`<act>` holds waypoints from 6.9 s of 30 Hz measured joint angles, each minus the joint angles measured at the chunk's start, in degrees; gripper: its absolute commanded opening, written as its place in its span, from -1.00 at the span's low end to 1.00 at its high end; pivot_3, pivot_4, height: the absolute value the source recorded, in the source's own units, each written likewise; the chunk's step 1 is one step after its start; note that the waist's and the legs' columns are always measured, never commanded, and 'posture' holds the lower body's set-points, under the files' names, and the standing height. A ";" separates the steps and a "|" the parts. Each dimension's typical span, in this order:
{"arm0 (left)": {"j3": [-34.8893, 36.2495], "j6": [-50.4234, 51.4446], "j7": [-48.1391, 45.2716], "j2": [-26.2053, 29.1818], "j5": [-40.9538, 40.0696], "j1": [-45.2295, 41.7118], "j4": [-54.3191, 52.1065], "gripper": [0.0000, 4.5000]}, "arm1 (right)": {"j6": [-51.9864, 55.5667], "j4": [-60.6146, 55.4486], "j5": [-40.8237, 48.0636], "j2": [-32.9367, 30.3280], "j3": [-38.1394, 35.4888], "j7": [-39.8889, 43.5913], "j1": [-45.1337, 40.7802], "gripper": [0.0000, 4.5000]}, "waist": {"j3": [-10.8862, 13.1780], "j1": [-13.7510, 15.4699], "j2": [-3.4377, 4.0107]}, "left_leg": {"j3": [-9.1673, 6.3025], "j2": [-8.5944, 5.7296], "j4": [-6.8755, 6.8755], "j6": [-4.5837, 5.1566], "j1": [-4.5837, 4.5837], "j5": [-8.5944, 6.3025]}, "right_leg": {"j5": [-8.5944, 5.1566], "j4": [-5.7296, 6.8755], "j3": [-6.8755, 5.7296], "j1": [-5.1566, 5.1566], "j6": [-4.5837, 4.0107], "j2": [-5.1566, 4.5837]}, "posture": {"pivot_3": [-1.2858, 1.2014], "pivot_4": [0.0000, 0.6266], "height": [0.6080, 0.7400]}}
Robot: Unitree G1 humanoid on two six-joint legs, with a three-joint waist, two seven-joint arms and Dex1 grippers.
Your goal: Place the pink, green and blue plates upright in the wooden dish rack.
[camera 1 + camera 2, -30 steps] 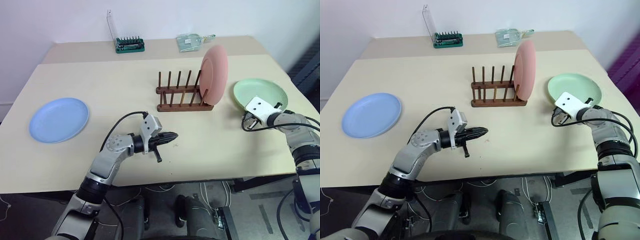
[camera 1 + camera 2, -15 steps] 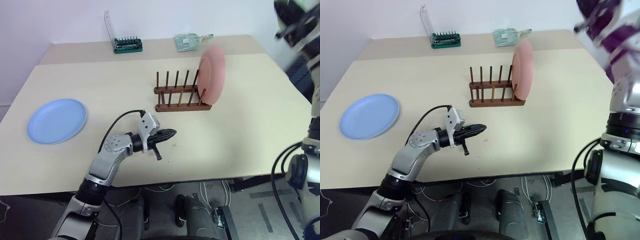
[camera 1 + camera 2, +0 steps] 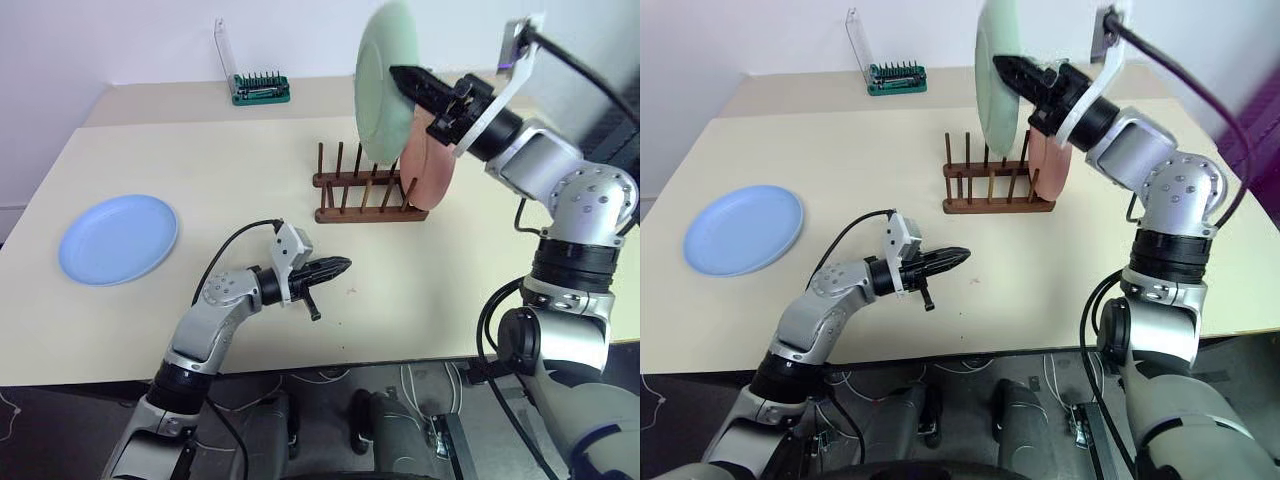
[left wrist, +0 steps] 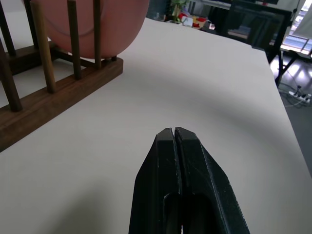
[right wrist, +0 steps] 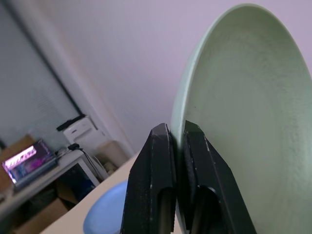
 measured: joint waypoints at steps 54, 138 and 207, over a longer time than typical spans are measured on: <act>63.10 38.37 72.63 -13.42 3.74 -9.83 -9.73 -0.11 | -32.79 -13.95 -40.01 -4.52 28.76 31.33 5.92 0.39 | 0.15 1.22 -0.70 | -0.06 0.03 -0.01 -0.08 0.10 -0.03 | -0.13 -0.06 0.01 0.09 0.19 0.07 | 0.03 -0.52 0.84; 13.00 -2.03 19.58 7.94 2.54 8.39 -8.43 0.54 | -5.61 -9.96 -17.68 30.04 0.51 -26.41 -2.63 -1.00 | 0.22 -1.58 -0.96 | 0.23 0.19 -1.01 -0.58 0.27 0.37 | 0.01 -0.12 0.43 -0.33 -0.05 0.36 | 0.03 -0.52 0.84; 8.38 -2.58 15.78 3.76 4.07 4.54 -3.97 0.57 | -38.94 -3.16 -55.90 -22.33 19.67 16.75 17.46 -0.98 | 0.32 -0.07 -0.80 | 0.29 0.17 -0.98 -0.54 0.21 0.34 | -0.11 -0.42 0.45 -0.29 0.05 0.38 | 0.03 -0.52 0.84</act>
